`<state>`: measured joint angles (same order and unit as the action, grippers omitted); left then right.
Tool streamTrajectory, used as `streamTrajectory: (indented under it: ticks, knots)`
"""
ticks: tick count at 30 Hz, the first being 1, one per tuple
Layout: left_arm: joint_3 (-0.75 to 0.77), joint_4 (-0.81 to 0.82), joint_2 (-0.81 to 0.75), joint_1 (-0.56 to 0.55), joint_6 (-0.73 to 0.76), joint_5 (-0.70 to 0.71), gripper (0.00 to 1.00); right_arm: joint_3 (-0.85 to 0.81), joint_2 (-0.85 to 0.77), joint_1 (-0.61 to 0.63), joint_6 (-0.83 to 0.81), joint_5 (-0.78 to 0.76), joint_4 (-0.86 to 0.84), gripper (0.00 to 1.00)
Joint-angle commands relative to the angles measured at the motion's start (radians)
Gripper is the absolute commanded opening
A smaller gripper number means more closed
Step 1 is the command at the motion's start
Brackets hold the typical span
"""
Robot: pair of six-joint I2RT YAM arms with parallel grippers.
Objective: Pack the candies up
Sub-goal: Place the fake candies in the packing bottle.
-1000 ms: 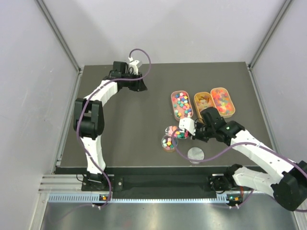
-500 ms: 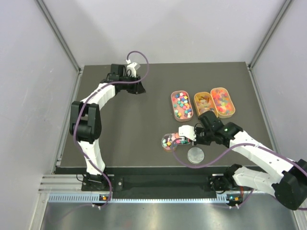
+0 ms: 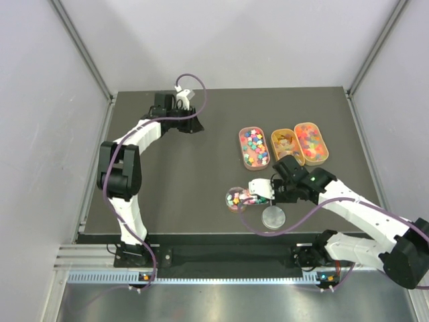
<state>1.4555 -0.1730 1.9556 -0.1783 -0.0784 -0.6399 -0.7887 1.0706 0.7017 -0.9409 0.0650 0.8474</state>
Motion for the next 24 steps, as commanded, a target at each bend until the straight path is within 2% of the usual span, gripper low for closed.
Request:
streamTrajectory:
  ticks: [1, 10, 24]
  knots:
    - [-0.024, 0.090, -0.046, 0.010, -0.018, -0.038, 0.33, -0.113, 0.015, 0.044, -0.021, -0.033, 0.058, 0.00]
    - [-0.060, 0.122, -0.044, 0.037, -0.040, -0.063, 0.33, -0.218, 0.097, 0.120, -0.030, -0.091, 0.134, 0.00]
    - [-0.083, 0.159, -0.052, 0.066, -0.081, -0.092, 0.33, -0.253, 0.163, 0.124, -0.021, -0.137, 0.159, 0.00]
